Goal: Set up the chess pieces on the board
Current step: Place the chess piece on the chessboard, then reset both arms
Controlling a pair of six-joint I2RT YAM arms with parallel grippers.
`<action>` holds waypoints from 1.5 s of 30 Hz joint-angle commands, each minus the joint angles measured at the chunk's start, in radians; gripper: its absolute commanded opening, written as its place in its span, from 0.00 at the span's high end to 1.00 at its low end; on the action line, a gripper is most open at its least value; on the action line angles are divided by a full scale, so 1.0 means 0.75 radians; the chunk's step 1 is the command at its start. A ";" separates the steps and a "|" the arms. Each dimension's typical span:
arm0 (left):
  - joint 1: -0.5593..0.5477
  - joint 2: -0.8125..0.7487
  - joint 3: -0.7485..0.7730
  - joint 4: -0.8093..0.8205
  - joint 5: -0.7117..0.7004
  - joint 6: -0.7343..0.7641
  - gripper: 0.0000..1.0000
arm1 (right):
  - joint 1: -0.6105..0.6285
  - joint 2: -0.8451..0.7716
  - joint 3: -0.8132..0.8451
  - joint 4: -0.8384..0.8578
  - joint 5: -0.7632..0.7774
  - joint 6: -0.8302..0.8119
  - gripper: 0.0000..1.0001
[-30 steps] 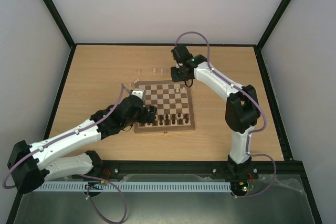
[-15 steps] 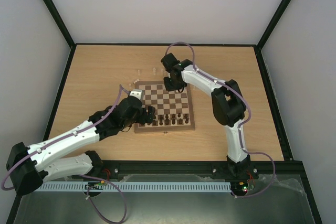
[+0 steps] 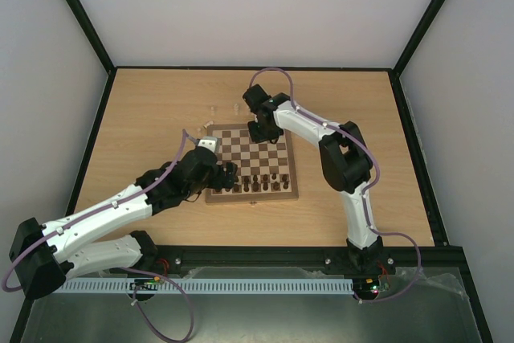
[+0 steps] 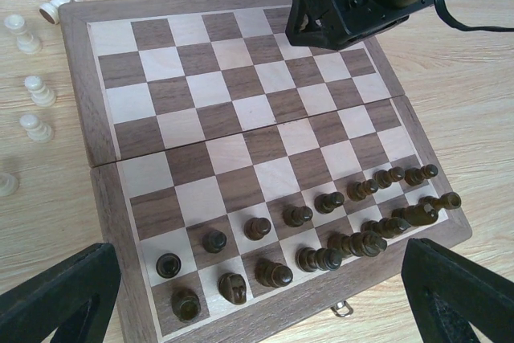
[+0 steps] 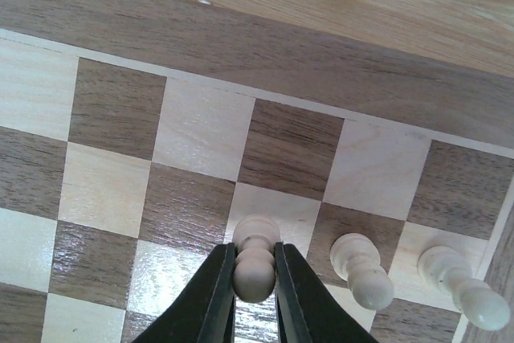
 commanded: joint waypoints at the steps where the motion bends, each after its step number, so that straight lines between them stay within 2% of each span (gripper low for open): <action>1: 0.009 -0.011 -0.016 -0.009 -0.018 -0.006 0.01 | 0.006 0.036 0.034 -0.069 0.008 -0.014 0.86; 8: 0.009 -0.008 -0.020 -0.006 -0.018 -0.006 0.01 | 0.006 0.047 0.027 -0.056 0.016 -0.013 0.85; 11: 0.010 -0.012 -0.023 -0.006 -0.018 -0.008 0.01 | 0.006 0.047 0.026 -0.050 0.019 -0.014 0.80; 15: 0.011 -0.016 -0.024 -0.008 -0.019 -0.012 0.01 | 0.006 0.038 0.022 -0.047 0.019 -0.013 0.78; 22: 0.011 -0.024 -0.011 -0.018 -0.027 -0.014 0.01 | 0.006 -0.133 -0.075 0.086 -0.113 -0.023 0.64; 24: 0.011 -0.039 0.005 -0.035 -0.053 -0.019 0.01 | 0.006 -0.195 -0.086 0.117 -0.150 -0.026 0.54; 26: 0.011 -0.067 0.022 -0.063 -0.102 -0.035 0.01 | 0.006 -0.259 -0.089 0.139 -0.171 -0.029 0.38; 27: 0.011 -0.083 0.030 -0.078 -0.131 -0.043 0.01 | 0.006 -0.296 -0.093 0.150 -0.179 -0.030 0.10; 28: 0.011 -0.100 0.045 -0.096 -0.158 -0.048 0.01 | 0.006 -0.331 -0.096 0.157 -0.184 -0.034 0.00; 31: 0.011 -0.142 0.079 -0.130 -0.186 -0.038 0.01 | 0.006 -0.439 -0.106 0.159 -0.165 -0.056 0.01; 36: 0.025 -0.195 0.112 -0.181 -0.244 -0.050 0.01 | 0.004 -0.596 -0.134 0.141 -0.023 -0.056 0.01; 41: 0.040 -0.272 0.091 -0.138 -0.294 -0.051 0.01 | -0.027 -0.844 -0.345 0.261 0.171 -0.020 0.01; 45: 0.044 -0.300 0.075 -0.033 -0.361 -0.020 0.01 | -0.160 -1.045 -0.569 0.380 0.221 0.032 0.01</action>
